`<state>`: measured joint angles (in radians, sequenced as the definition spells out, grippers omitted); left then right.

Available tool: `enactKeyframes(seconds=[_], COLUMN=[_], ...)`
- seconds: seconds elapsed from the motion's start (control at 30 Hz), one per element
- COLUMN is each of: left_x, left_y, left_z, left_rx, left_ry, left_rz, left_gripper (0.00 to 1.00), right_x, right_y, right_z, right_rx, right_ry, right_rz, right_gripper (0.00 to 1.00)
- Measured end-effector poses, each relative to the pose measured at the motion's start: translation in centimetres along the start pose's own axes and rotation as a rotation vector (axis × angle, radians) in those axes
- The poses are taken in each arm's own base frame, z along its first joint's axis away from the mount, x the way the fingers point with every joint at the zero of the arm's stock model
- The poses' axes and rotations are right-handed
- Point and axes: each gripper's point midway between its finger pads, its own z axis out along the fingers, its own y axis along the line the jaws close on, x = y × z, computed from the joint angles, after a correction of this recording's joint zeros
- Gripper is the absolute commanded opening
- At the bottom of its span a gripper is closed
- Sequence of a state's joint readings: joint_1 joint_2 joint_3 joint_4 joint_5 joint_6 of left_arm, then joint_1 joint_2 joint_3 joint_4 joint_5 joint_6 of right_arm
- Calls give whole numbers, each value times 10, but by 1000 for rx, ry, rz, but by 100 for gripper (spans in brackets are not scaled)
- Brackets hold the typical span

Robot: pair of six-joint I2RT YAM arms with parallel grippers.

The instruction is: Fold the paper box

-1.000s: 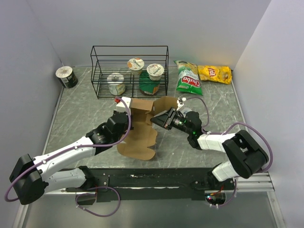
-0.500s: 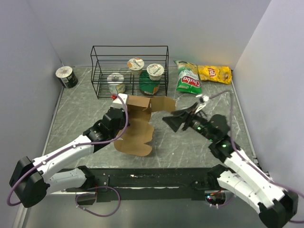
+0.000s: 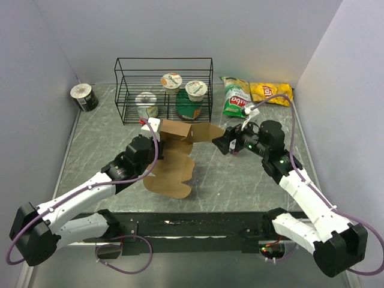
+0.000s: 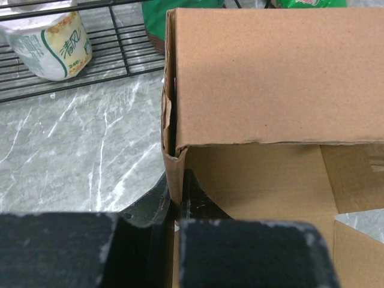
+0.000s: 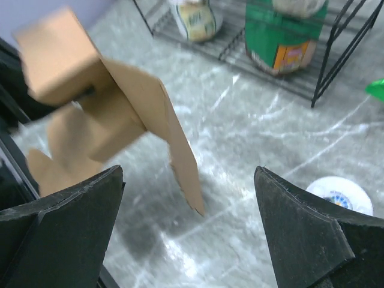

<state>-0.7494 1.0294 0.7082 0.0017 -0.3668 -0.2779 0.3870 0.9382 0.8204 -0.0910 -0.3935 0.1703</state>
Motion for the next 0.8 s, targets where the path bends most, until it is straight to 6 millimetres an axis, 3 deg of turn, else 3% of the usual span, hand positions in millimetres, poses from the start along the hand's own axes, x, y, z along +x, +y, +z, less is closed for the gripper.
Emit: enactKeyframes(seconds=[0.13,0.17,0.27,0.37,0.57,0.8], left_x=[-2,-2,-1,0,5,8], left_y=[-1,-1,-1,0,3,13], left_z=[-1,-1,-1,-1,2,6], left_rx=[6,6,7,2,-22,-81], left_ry=[-6,-6,-4,1,20,34], left_rz=[-3,-3,-4,-7,-7,-12], left_gripper=[1,1,1,1,1,1], right_x=[16,17,16,18,33,34], right_y=[0,2,7,12,35,66], right_z=[2,3,7,11,15,15], right_rx=[-30,-44,-89,-122,-177,-183], right_ry=[38,35,18,10,26,11], right_rz=[-28,-36,-55,-56,-44,-39], right_gripper=[86,74,54,42,27,23])
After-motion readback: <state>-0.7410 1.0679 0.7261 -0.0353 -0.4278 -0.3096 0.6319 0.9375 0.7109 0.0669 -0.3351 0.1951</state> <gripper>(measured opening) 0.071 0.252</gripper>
